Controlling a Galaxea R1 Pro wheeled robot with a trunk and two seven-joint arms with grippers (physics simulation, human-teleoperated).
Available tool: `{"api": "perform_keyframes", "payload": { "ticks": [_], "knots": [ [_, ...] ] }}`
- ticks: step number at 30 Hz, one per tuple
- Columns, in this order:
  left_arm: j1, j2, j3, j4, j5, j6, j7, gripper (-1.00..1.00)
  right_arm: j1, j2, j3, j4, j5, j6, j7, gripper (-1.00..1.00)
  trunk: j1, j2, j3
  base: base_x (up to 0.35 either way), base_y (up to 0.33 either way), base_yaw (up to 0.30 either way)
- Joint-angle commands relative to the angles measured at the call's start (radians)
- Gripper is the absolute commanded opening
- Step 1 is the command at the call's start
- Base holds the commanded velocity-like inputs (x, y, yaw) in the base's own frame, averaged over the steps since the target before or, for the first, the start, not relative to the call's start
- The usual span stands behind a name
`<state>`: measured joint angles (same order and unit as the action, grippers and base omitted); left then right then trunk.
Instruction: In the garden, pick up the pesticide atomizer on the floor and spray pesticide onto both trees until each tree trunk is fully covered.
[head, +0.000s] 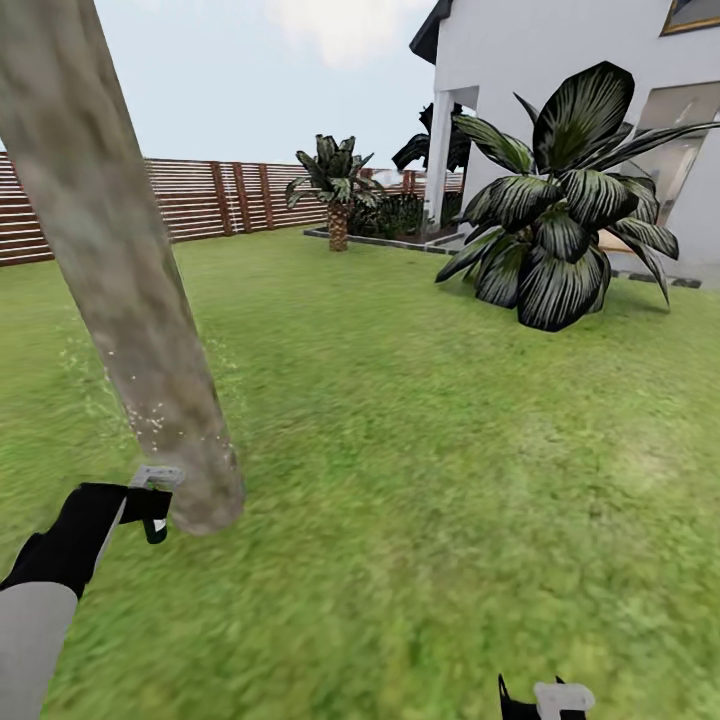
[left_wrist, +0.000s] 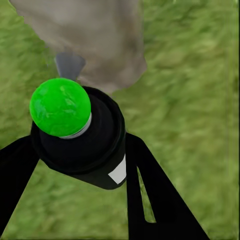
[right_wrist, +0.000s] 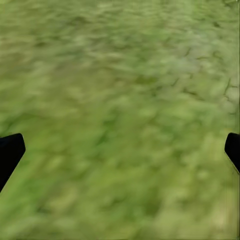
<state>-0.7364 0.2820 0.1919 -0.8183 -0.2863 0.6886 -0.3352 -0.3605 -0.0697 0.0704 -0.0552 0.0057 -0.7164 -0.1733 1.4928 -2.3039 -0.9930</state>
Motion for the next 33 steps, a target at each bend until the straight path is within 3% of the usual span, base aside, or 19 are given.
{"api": "perform_keyframes", "payload": {
  "ticks": [1, 5, 8, 14, 16, 18, 21, 26, 33],
  "knots": [
    [0.005, -0.011, 0.001, 0.031, -0.007, -0.042, 0.003, -1.0, 0.0, 0.0, 0.0, 0.0, 0.0, 0.0, 0.0, 1.0, 0.0, 0.0, 0.0, 0.242, -0.188, 0.0],
    [0.009, -0.029, 0.01, 0.089, 0.003, -0.114, 0.091, -1.0, 0.0, 0.0, 0.0, 0.0, -0.001, 0.0, 0.0, 1.0, 0.0, 0.0, 0.0, 0.244, -0.182, 0.101],
    [0.011, -0.035, 0.016, 0.1, 0.036, -0.12, 0.103, -1.0, 0.0, 0.001, 0.0, 0.0, -0.001, 0.0, 0.0, 1.0, 0.0, 0.0, 0.0, 0.181, -0.125, 0.263],
    [0.023, -0.035, 0.02, 0.103, 0.057, -0.125, 0.116, -1.0, 0.0, -0.001, 0.0, 0.0, -0.001, 0.0, -0.001, 1.0, 0.0, 0.0, 0.0, 0.013, -0.009, 0.277],
    [0.024, -0.035, 0.053, 0.104, 0.059, -0.126, 0.182, -1.0, 0.0, -0.001, 0.0, 0.0, -0.001, 0.0, -0.001, 1.0, 0.0, 0.0, 0.0, 0.035, -0.164, 0.273],
    [0.024, -0.037, 0.063, 0.105, 0.063, -0.126, 0.212, -1.0, 0.0, -0.001, 0.0, 0.0, -0.001, 0.0, -0.002, 1.0, 0.0, 0.0, 0.0, 0.072, -0.246, 0.144],
    [0.025, -0.064, 0.065, 0.104, 0.063, -0.128, 0.222, -1.0, 0.0, -0.001, 0.0, 0.0, -0.001, 0.0, -0.002, 1.0, 0.0, 0.0, 0.0, 0.087, -0.261, 0.032],
    [0.024, -0.086, 0.066, 0.102, 0.064, -0.127, 0.211, -1.0, 0.0, -0.001, 0.0, 0.0, -0.001, 0.0, -0.002, 1.0, 0.0, 0.0, 0.0, 0.057, -0.268, 0.002],
    [0.025, -0.086, 0.07, 0.091, 0.062, -0.127, 0.217, -1.0, 0.0, -0.001, 0.0, 0.0, -0.001, 0.0, -0.002, 1.0, 0.0, 0.0, 0.0, 0.002, -0.274, 0.134]
  ]
}}
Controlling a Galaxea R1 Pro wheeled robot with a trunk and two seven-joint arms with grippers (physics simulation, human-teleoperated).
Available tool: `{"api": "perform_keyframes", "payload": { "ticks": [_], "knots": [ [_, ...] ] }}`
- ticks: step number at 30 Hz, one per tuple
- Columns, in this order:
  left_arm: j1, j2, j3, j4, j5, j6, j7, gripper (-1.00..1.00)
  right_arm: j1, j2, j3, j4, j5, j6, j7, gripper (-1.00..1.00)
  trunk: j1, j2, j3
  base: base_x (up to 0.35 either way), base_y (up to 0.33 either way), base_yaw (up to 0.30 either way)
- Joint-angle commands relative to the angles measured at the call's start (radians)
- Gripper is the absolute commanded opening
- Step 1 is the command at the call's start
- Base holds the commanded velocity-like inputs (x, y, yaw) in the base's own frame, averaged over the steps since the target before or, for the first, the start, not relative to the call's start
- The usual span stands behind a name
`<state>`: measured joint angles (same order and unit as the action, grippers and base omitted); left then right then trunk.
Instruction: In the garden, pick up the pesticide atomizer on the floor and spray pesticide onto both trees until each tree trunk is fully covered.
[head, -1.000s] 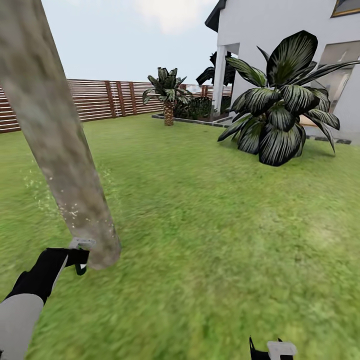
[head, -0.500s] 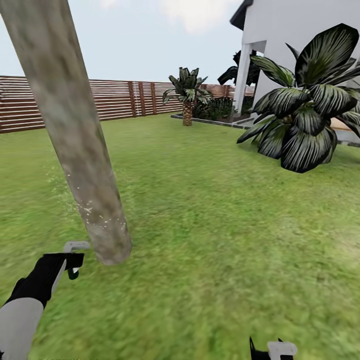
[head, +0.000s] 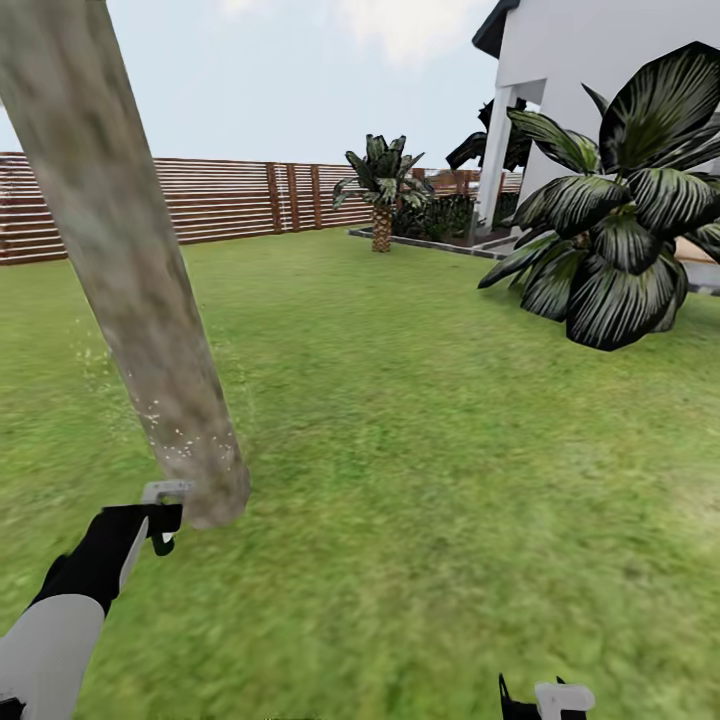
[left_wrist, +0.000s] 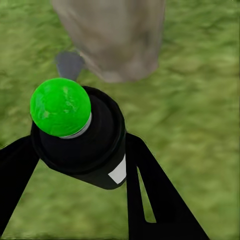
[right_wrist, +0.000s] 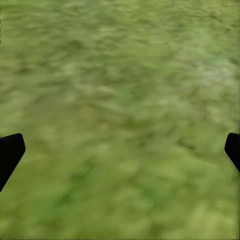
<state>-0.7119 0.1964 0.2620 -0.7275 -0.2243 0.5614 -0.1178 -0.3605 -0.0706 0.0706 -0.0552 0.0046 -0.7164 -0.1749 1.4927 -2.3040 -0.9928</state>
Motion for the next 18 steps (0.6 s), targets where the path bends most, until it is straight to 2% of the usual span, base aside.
{"api": "perform_keyframes", "payload": {
  "ticks": [1, 3, 5, 9, 18],
  "knots": [
    [0.0, 0.001, 0.005, -0.001, 0.0, 0.0, 0.001, -1.0, 0.0, 0.0, 0.0, 0.0, 0.0, 0.0, 0.0, 1.0, 0.0, 0.0, 0.0, 0.0, -0.274, 0.269],
    [0.0, 0.001, 0.059, -0.002, 0.0, -0.009, -0.002, -1.0, 0.0, 0.0, 0.0, 0.0, 0.0, 0.0, 0.0, 1.0, 0.0, 0.0, 0.0, 0.0, -0.274, 0.275],
    [0.0, 0.001, 0.079, -0.003, 0.0, -0.026, -0.003, -1.0, 0.0, 0.0, 0.0, 0.0, 0.0, 0.0, 0.0, 1.0, 0.0, 0.0, 0.0, 0.0, -0.274, 0.276],
    [0.0, 0.0, 0.087, -0.001, -0.001, -0.036, -0.001, -1.0, 0.0, 0.0, 0.0, 0.0, 0.0, 0.0, 0.0, 1.0, 0.0, 0.0, 0.0, 0.0, -0.274, 0.226],
    [0.0, 0.0, 0.088, -0.003, -0.001, -0.037, 0.003, -1.0, 0.0, -0.011, -0.001, 0.0, 0.0, 0.0, 0.0, 1.0, 0.0, 0.0, 0.0, 0.0, -0.275, 0.017]
  ]
}}
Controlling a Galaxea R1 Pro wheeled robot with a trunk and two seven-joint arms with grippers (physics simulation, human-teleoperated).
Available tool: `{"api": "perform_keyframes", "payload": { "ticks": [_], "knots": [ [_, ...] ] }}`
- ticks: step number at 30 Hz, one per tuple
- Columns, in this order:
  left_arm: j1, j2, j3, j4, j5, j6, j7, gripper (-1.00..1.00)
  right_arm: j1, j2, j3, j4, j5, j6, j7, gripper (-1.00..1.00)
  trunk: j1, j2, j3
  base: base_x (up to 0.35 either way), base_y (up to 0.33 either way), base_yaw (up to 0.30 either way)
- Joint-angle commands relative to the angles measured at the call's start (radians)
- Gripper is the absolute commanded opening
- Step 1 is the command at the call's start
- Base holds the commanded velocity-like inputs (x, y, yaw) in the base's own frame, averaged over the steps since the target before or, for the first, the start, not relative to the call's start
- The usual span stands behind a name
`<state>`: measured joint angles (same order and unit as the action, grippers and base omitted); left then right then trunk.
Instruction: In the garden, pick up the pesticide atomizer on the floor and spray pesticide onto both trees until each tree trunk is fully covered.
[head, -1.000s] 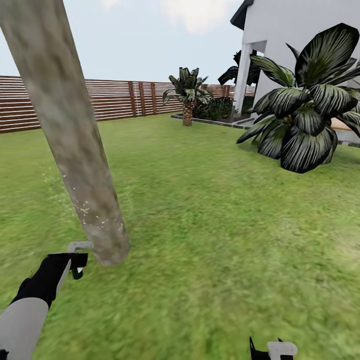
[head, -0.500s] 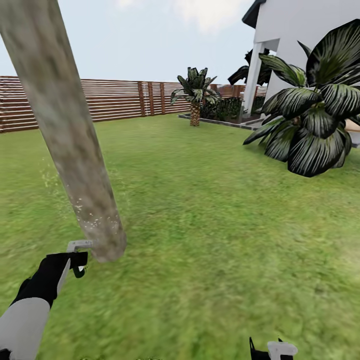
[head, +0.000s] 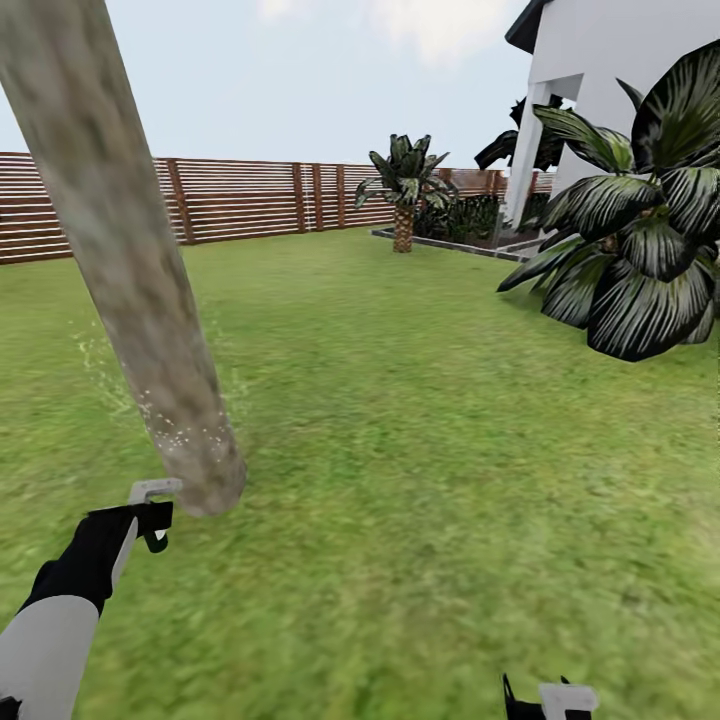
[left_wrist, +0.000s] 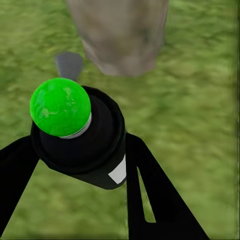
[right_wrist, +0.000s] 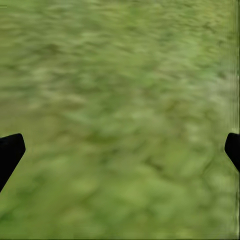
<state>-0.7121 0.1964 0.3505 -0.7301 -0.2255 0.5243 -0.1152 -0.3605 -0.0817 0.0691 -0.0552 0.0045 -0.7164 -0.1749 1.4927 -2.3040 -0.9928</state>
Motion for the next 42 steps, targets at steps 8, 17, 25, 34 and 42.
{"api": "perform_keyframes", "payload": {
  "ticks": [8, 17, 25, 34, 42],
  "knots": [
    [0.0, -0.001, -0.003, 0.002, -0.001, -0.001, -0.001, -1.0, 0.0, 0.0, 0.001, -0.001, 0.0, 0.0, 0.0, 1.0, 0.0, 0.0, 0.0, 0.127, -0.242, 0.168],
    [0.0, -0.002, -0.005, 0.003, -0.002, -0.001, -0.001, -1.0, 0.0, 0.0, 0.001, 0.0, 0.0, 0.0, 0.0, 1.0, 0.0, 0.0, 0.0, 0.202, -0.209, 0.276],
    [0.0, -0.003, -0.005, 0.01, -0.002, 0.0, 0.0, -1.0, 0.0, 0.0, 0.001, 0.0, 0.0, 0.0, 0.0, 1.0, 0.0, 0.0, 0.0, 0.138, -0.246, 0.277],
    [0.0, -0.003, -0.005, 0.015, -0.001, -0.001, 0.0, -1.0, 0.0, 0.0, 0.001, 0.0, 0.0, 0.0, 0.0, 1.0, 0.0, 0.0, 0.0, 0.192, -0.134, 0.139],
    [-0.004, -0.037, -0.015, 0.012, 0.0, -0.004, -0.01, -1.0, 0.0, 0.0, 0.001, -0.001, 0.0, 0.0, 0.0, 1.0, 0.0, 0.0, 0.0, 0.005, -0.002, 0.146]
  ]
}}
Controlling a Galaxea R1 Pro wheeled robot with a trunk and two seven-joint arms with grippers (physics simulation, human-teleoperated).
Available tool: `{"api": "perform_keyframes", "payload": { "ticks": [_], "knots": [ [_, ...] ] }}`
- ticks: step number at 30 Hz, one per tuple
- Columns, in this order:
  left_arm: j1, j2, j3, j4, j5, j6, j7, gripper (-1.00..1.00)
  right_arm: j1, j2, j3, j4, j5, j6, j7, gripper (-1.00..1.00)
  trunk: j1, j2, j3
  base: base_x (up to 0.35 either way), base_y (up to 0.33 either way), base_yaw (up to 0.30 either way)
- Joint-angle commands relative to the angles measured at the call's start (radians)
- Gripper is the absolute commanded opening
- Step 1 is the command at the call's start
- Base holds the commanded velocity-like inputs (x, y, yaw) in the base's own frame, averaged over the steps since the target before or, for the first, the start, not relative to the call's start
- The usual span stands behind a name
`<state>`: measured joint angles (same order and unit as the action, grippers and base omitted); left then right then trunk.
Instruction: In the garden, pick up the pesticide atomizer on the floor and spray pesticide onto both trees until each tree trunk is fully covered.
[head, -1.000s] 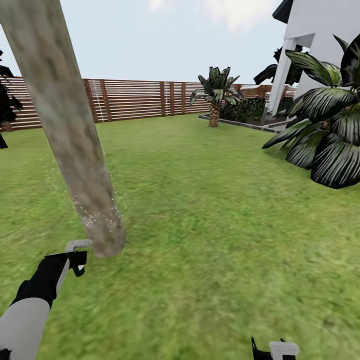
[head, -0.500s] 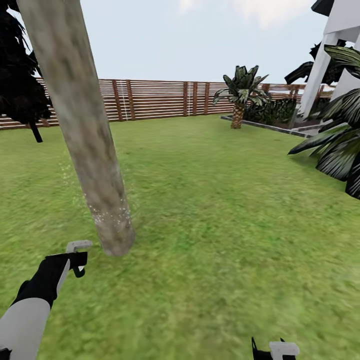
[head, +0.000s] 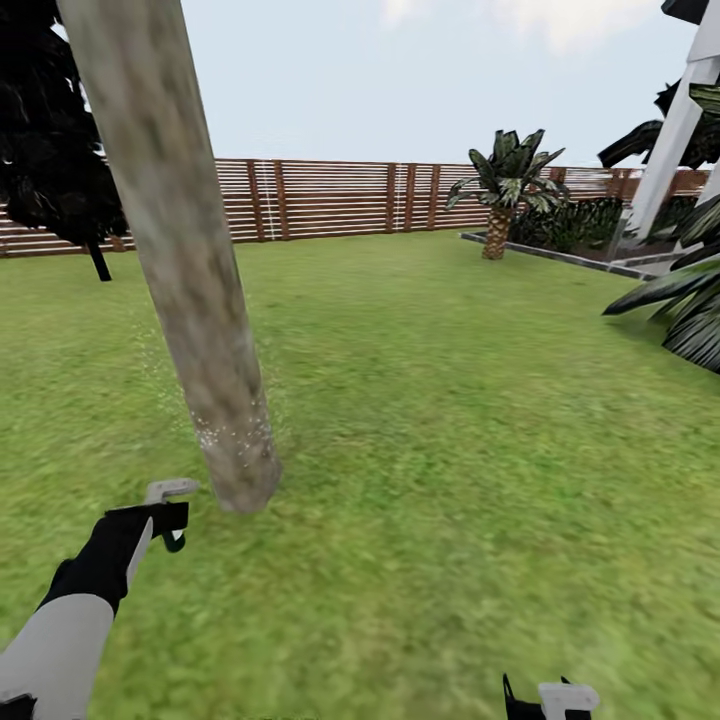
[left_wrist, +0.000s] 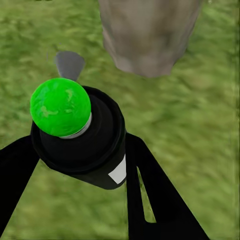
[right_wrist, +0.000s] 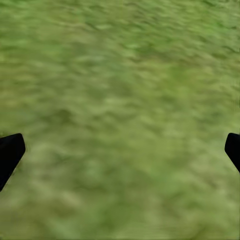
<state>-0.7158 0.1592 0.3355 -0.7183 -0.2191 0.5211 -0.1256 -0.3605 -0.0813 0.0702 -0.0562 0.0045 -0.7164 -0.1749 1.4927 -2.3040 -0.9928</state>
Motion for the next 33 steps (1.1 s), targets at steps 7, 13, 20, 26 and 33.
{"api": "perform_keyframes", "payload": {
  "ticks": [7, 13, 20, 26, 33],
  "knots": [
    [-0.078, -0.034, -0.105, -0.11, -0.006, 0.054, -0.003, -1.0, 0.0, -0.001, -0.001, 0.001, 0.0, 0.0, -0.001, 1.0, 0.0, 0.0, 0.0, 0.0, 0.0, 0.144],
    [-0.18, -0.016, -0.119, -0.144, -0.011, 0.159, -0.061, -1.0, 0.0, -0.003, -0.001, 0.001, 0.0, 0.0, -0.002, 1.0, 0.0, 0.0, 0.0, 0.0, 0.0, 0.002],
    [-0.174, 0.051, -0.145, -0.144, -0.01, 0.16, -0.066, -1.0, 0.0, -0.002, -0.001, -0.001, -0.001, 0.0, -0.001, 1.0, 0.0, 0.0, 0.0, 0.0, 0.0, 0.047],
    [-0.189, 0.029, -0.258, -0.145, -0.004, 0.207, -0.065, -1.0, 0.0, -0.002, -0.001, -0.001, -0.001, 0.0, 0.0, 1.0, 0.0, 0.0, 0.0, 0.0, 0.0, 0.189],
    [-0.182, 0.041, -0.245, -0.164, -0.007, 0.212, -0.18, -1.0, 0.0, -0.003, -0.001, 0.0, 0.0, 0.0, 0.0, 1.0, 0.0, 0.0, 0.0, 0.139, -0.089, 0.005]
  ]
}}
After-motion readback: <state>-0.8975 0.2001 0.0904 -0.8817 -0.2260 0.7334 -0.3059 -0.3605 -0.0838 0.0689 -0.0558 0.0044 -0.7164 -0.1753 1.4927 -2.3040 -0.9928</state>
